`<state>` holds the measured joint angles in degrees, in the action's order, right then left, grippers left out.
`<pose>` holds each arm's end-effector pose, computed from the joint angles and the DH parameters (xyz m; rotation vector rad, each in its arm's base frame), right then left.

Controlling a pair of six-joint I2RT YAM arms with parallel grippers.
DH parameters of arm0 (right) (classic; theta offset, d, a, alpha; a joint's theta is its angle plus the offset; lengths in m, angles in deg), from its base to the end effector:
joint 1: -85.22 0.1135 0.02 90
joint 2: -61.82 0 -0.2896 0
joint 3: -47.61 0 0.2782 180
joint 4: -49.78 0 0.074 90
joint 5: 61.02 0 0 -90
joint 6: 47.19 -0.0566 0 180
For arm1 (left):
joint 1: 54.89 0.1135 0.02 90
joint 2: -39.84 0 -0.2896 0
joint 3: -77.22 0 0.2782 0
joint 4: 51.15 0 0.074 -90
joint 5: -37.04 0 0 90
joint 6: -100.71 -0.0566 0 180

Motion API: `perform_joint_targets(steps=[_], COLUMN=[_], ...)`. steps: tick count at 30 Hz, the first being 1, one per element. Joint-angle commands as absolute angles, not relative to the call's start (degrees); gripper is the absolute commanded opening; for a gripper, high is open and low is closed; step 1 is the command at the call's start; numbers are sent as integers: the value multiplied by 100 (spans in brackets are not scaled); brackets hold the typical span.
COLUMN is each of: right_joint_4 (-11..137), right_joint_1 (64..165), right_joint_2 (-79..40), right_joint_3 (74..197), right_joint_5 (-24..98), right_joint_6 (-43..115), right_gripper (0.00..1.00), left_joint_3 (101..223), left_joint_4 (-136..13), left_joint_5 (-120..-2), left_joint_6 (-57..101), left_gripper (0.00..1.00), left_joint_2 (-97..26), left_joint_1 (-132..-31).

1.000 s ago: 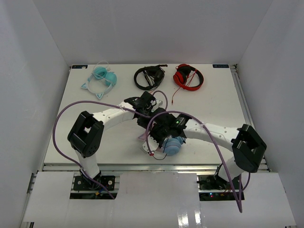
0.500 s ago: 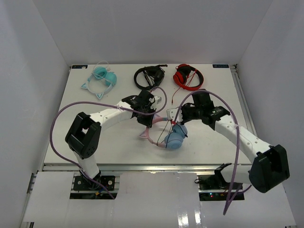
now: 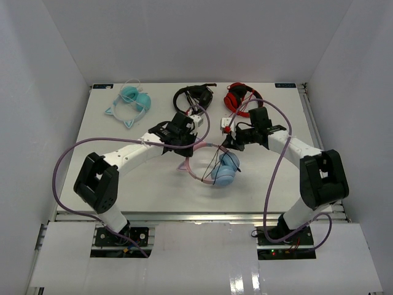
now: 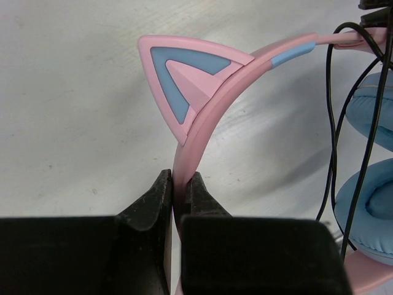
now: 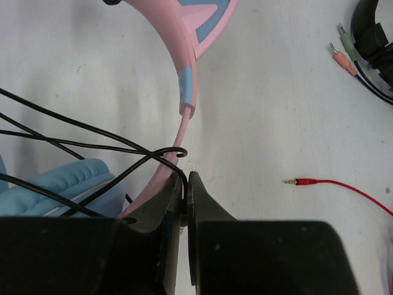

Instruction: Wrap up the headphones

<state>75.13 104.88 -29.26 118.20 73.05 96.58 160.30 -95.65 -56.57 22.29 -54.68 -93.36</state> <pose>0.3314 0.1602 0.2234 -1.5597 1.5042 0.5730 0.3020 -0.2445 0.2389 0.6286 2.5216 -0.4109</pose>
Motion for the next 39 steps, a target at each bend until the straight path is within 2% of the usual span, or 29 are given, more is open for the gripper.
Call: perform_joint_targets(steps=[1,14,19,20,24,26,28,34,38,39], right_joint_4=[7273,6452,6390,6371,6310,6302,6324,6476,6729,6815], right_joint_1=[10394,10409,10402,10402,10395,10402,10394,10355,10143,10078], right_joint_2=[-3668,-4941,-4949,-4928,-4687,-4484,-4368,-3811,-3328,-3198], right_joint_3=[12668,13534,13459,13434,13292,13233,13214,13140,13082,13046], right_joint_5=[7161,6462,6416,6381,6171,6069,5966,5538,5412,5396], right_joint_6=[9047,8181,8139,8139,8145,8130,8120,8041,7861,7849], right_gripper=[8,12,22,26,39,50,59,73,94,92], left_joint_3=[16213,15945,15822,15801,15712,15675,15712,15831,15753,15664], left_joint_4=[-8892,-7447,-7381,-7391,-7485,-7558,-7700,-8093,-8297,-8321], left_joint_5=[-5497,-5465,-5530,-5553,-5634,-5664,-5681,-5757,-5702,-5722], left_joint_6=[2541,2307,2275,2277,2336,2344,2352,2271,2134,2114], left_gripper=[0,0,2,7,52,65,70,83,93,94], left_joint_2=[-5487,-6230,-6326,-6330,-6160,-6021,-5864,-5329,-4706,-4552], left_joint_1=[-9036,-8723,-8723,-8723,-8722,-8722,-8714,-8714,-8714,-8714])
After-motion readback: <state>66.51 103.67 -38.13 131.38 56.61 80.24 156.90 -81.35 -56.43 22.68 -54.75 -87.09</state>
